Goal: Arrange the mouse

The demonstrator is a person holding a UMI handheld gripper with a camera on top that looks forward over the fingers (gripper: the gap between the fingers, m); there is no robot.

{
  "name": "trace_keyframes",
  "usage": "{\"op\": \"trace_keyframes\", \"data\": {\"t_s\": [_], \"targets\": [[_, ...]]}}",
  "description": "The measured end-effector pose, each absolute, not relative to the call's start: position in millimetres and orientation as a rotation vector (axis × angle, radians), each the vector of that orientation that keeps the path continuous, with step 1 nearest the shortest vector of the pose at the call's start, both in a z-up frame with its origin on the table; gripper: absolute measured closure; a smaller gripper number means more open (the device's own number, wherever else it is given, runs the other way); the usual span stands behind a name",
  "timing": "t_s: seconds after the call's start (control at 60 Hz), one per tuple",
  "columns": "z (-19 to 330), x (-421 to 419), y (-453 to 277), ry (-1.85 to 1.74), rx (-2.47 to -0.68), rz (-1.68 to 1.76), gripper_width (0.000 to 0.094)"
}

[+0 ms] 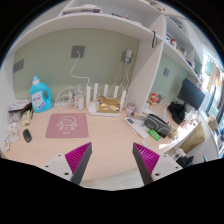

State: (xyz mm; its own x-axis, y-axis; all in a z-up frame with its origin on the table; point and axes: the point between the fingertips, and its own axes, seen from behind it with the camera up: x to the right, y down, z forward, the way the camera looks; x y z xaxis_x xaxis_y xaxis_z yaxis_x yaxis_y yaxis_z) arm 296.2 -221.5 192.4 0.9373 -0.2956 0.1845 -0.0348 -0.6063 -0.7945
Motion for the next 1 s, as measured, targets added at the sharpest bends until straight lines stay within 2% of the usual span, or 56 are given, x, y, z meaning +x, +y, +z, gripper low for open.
{"op": "trace_keyframes", "data": {"t_s": [0.267,0.517,0.783,1.0], "targets": [[157.7,256.0,-246.2,0.251,-2.242,-0.422,0.0087],[82.9,120.7,-263.0,0.14,-2.334,-0.31,0.0088],[32.5,-42.8,-179.0,-0.085,-2.325,-0.097,0.0089],[8.4,-118.0,-84.6,-0.156,-2.293,-0.008,0.0085]]}}
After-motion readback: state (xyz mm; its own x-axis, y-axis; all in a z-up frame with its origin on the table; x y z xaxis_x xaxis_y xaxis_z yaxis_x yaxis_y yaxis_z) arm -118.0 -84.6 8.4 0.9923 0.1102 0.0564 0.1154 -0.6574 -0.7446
